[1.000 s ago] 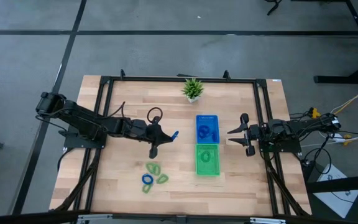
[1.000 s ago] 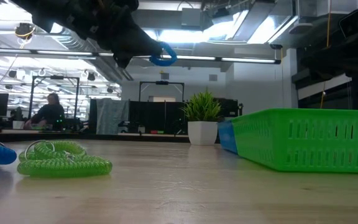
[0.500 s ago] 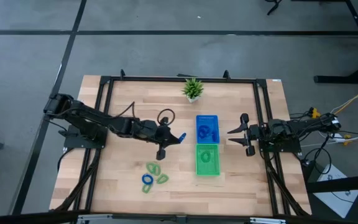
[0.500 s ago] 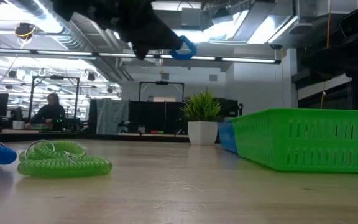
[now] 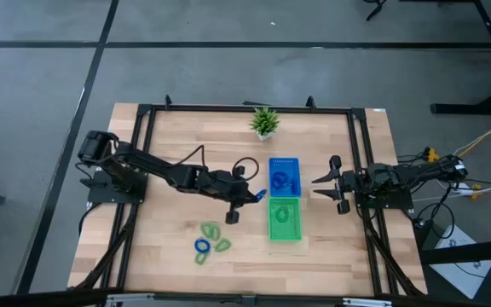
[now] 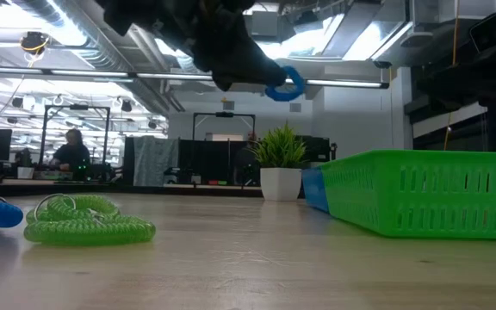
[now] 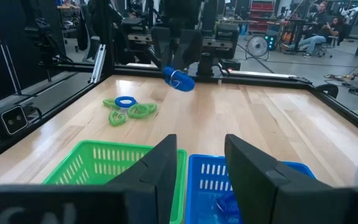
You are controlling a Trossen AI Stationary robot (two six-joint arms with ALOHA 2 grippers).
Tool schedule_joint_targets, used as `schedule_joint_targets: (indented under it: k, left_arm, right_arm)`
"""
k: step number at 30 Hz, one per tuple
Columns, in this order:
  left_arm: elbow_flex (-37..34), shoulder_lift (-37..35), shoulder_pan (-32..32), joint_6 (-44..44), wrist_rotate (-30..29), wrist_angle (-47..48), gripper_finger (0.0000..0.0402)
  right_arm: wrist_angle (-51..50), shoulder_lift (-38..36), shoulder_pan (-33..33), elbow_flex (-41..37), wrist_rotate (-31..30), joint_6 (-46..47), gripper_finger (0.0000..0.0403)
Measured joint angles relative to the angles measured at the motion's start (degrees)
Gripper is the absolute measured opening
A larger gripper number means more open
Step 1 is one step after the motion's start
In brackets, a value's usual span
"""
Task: Sort spring keychains
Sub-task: Put the blue spring keychain into the blue bin
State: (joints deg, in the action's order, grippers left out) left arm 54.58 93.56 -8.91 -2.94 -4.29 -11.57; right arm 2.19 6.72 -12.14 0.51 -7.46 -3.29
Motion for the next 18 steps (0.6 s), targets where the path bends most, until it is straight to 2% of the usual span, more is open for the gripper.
schedule_joint_targets:
  k: [18]
  left_arm:
    - [3.66,1.26,0.41,5.7,-0.48,-0.15,0.0018]
  right_arm:
    - [0.0,0.0,0.0,0.0,0.0,0.02,0.0136]
